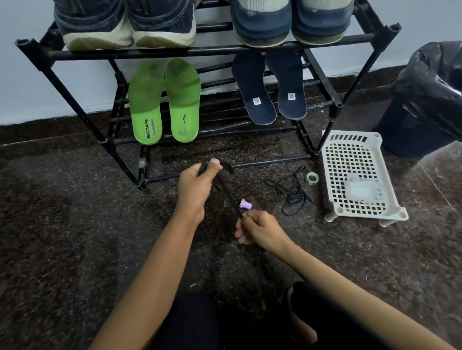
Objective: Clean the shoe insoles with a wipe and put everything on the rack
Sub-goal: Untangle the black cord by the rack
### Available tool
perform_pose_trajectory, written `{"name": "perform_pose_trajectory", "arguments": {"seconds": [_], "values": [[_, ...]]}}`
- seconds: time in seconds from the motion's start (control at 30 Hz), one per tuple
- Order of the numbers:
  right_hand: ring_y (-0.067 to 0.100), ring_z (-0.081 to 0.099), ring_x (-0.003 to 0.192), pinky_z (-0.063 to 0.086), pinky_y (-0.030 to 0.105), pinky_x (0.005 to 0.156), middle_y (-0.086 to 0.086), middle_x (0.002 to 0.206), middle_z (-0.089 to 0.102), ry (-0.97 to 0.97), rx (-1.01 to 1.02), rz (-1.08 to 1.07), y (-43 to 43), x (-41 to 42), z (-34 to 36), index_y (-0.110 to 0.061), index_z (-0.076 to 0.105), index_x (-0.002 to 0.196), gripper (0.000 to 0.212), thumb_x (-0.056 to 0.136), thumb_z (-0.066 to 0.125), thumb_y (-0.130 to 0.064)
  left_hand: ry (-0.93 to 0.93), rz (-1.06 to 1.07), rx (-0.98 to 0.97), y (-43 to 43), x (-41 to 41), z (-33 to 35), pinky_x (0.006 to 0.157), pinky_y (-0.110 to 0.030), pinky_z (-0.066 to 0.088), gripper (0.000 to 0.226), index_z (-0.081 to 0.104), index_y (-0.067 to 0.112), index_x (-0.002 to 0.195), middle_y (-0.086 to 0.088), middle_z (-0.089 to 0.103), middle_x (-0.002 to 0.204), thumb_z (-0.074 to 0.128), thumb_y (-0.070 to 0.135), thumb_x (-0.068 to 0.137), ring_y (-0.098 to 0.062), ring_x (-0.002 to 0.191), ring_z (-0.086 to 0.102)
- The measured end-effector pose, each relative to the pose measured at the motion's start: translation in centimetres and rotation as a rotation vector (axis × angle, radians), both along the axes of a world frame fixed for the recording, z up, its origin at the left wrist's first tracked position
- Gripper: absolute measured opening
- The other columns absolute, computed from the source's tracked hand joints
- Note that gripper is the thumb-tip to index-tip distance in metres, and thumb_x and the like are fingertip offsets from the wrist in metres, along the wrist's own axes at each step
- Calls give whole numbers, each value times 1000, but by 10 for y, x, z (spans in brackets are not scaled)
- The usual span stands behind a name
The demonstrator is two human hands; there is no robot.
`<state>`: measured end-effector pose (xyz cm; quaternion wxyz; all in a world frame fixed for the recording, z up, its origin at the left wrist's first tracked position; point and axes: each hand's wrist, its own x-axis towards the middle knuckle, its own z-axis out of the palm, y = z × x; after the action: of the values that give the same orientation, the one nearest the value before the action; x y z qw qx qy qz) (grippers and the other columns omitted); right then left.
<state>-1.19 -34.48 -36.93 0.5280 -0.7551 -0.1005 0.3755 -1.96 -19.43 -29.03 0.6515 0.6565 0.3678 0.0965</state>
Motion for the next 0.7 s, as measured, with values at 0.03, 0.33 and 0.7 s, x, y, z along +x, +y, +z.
{"name": "perform_pose_trajectory", "arguments": {"seconds": [0.03,0.33,0.7], "values": [[17,61,55,51,24,57,8,69,65,-30,-69,25,-6,0,-8,-12,55,74,31,97,35,-8,-6,31,-3,4,0,2,60,-17,39,10,69,22,92,11,62,85,64,30,94,0,73,53],[34,61,99,41,30,73,22,103,65,-318,-589,327,-35,10,-22,-17,48,69,21,89,51,-15,154,-1,-29,14,-5,-10,57,-27,33,27,72,14,86,1,44,77,65,40,92,-13,63,36],[1,60,103,48,18,90,-7,107,66,-478,111,-11,4,36,46,-20,59,119,40,83,63,-3,141,-49,-276,5,-4,-1,50,-18,46,28,70,2,92,-1,57,65,48,16,101,-8,53,51]]}}
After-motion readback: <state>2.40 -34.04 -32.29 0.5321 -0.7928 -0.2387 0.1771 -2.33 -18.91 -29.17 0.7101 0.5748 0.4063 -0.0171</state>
